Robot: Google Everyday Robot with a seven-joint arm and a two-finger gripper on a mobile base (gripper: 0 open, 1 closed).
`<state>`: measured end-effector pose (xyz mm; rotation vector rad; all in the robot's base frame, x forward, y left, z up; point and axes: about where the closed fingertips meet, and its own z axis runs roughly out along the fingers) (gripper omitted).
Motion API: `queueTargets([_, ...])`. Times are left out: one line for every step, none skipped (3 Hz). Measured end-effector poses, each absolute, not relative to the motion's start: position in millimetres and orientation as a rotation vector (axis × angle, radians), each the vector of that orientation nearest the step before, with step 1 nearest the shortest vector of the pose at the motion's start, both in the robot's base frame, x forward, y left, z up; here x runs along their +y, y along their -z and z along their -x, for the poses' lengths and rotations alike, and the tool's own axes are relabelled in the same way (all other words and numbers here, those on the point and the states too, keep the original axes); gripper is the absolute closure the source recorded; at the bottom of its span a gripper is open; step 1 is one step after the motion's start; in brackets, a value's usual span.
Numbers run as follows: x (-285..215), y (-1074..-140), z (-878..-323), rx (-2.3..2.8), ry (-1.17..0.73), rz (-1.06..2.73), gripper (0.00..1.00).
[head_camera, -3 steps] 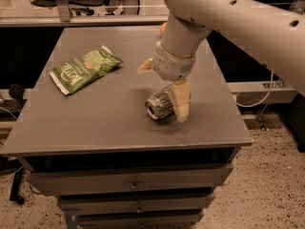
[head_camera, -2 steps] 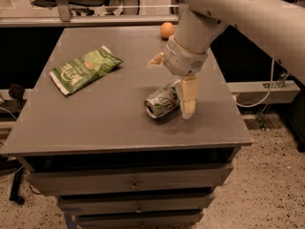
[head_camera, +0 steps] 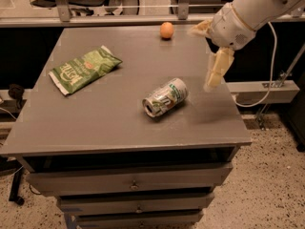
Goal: Knock 7up can over
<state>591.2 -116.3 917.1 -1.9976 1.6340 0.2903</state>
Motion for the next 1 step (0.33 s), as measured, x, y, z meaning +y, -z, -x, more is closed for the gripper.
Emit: queueTargets([-161.8,-943.7,-597.1,1.744,-0.332,1.732,0.00])
